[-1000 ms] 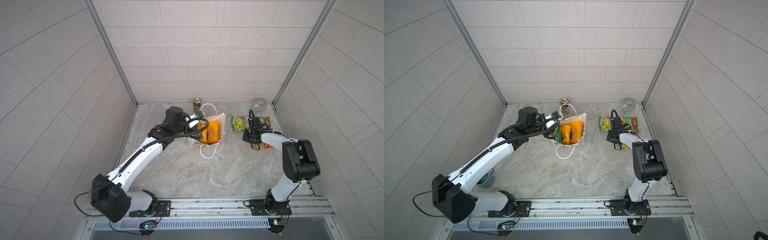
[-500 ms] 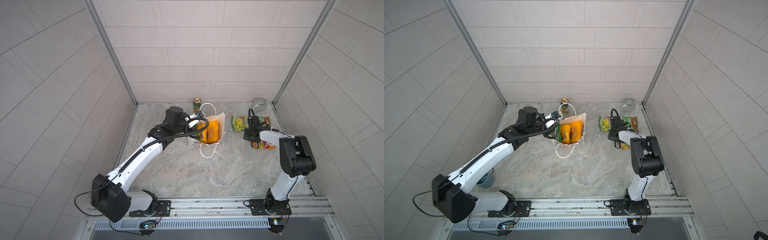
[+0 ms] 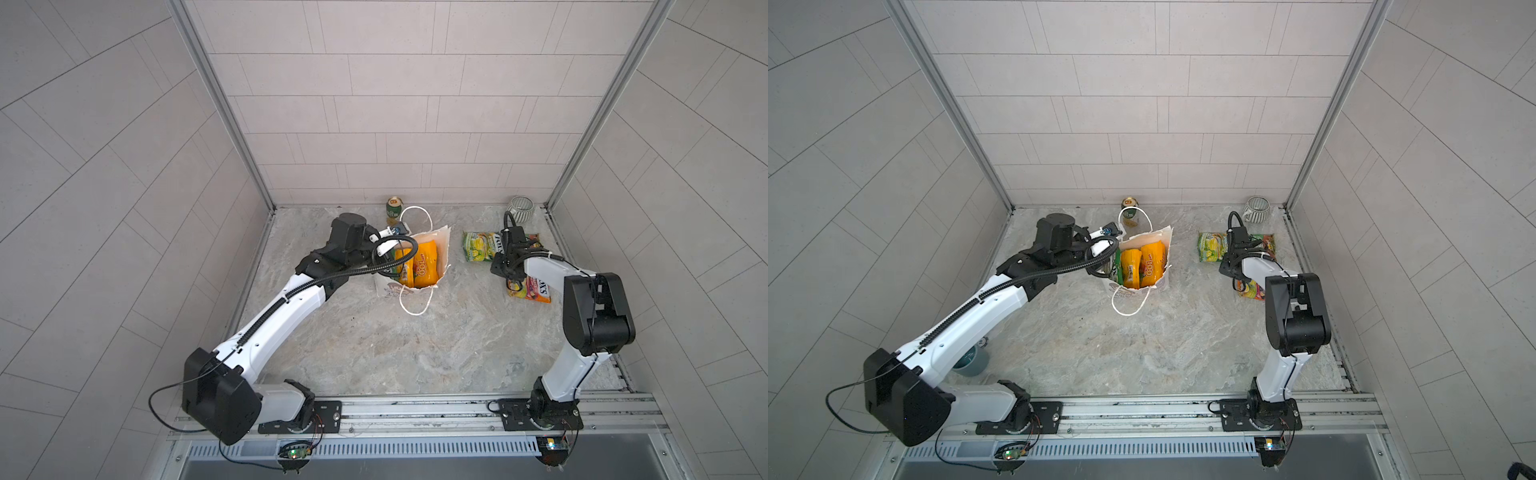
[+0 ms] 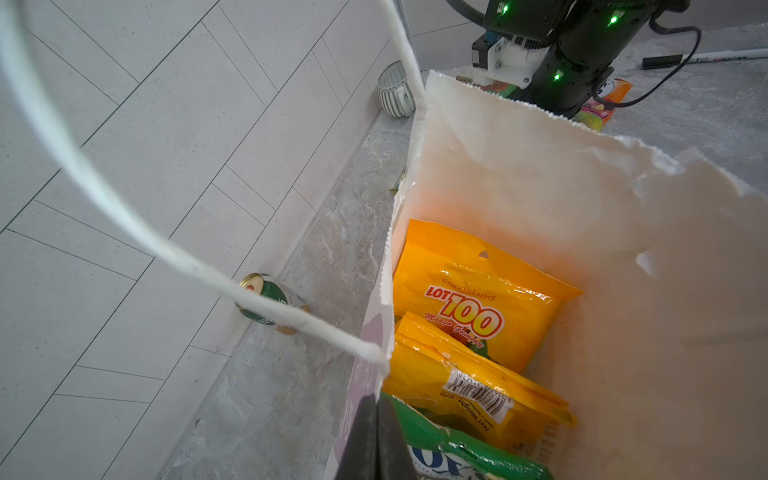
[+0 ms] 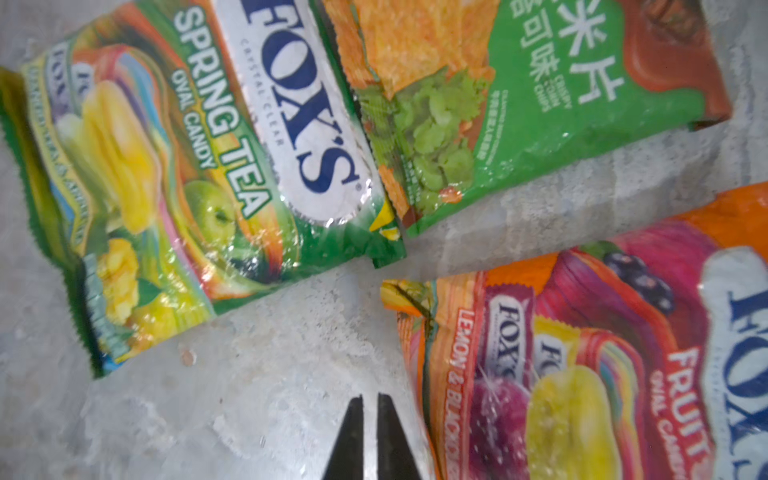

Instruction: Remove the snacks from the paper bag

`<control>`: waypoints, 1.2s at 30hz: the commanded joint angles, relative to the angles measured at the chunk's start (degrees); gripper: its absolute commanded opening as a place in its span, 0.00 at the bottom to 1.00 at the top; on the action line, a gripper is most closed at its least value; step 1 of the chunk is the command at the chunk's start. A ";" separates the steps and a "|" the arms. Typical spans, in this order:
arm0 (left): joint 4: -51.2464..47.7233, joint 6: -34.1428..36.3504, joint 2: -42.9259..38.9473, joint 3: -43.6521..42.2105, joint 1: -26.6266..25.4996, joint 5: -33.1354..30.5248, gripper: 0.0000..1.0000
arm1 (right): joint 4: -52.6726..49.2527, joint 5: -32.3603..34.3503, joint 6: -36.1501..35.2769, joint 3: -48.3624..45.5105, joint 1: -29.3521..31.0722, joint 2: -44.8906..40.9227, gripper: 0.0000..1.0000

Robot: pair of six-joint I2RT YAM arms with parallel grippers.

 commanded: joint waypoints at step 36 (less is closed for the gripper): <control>0.59 0.16 -0.26 0.02 -0.47 0.73 0.00 | -5.55 4.75 2.98 -11.11 -1.31 -4.03 0.56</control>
